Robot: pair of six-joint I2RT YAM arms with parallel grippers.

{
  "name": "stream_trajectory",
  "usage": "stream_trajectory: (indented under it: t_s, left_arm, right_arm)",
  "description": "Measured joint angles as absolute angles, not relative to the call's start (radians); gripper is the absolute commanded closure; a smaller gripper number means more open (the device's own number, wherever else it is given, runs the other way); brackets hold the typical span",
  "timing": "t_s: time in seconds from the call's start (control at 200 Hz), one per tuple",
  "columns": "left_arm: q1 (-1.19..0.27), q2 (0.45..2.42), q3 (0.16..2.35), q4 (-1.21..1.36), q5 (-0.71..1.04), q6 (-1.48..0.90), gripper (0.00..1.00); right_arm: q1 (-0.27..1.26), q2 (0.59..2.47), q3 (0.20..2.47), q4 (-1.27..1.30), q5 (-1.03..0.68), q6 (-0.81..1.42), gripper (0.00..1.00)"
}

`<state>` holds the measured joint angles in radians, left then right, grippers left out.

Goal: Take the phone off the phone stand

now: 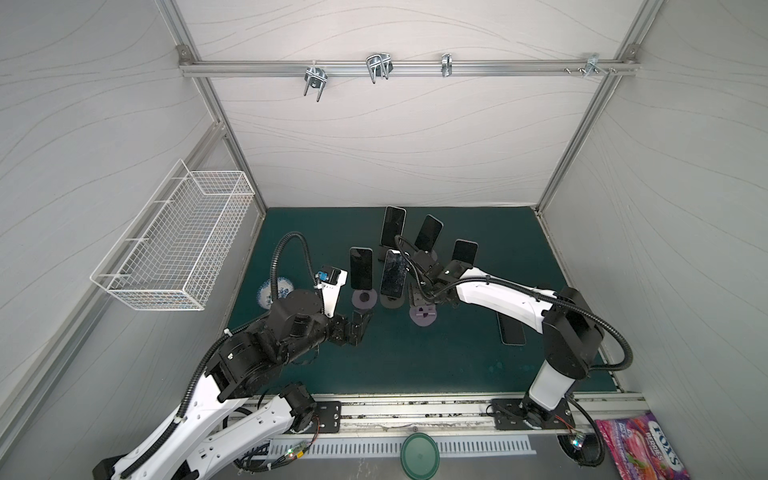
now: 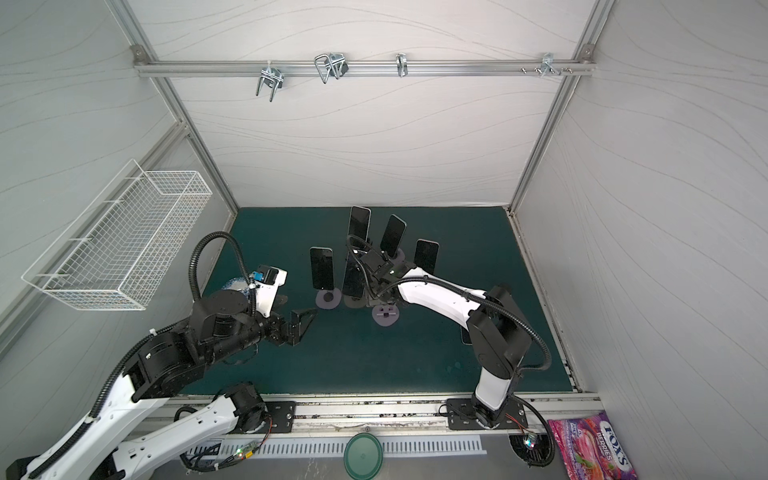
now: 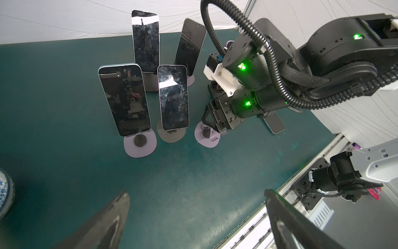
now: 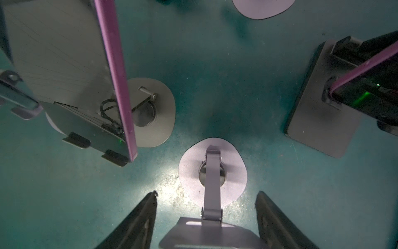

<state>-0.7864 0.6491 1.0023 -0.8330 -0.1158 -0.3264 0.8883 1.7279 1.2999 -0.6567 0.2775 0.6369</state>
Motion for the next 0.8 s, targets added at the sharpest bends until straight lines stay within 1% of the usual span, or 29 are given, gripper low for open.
stream_trajectory:
  t_s: [0.15,0.59,0.795]
  left_arm:
    - [-0.786,0.649,0.996,-0.833,-0.114,-0.335,0.01]
    - [-0.786,0.65,0.996,-0.833,-0.112,-0.345,0.01]
    - [-0.786,0.65,0.996,-0.833,-0.112,-0.345,0.01]
  right_arm:
    - [0.886,1.728,1.292,-0.651,0.274,0.636,0.25]
    - [0.878,1.728,1.256,-0.634,0.261,0.635,0.33]
    - [0.878,1.726,1.25,-0.627,0.261,0.634,0.35]
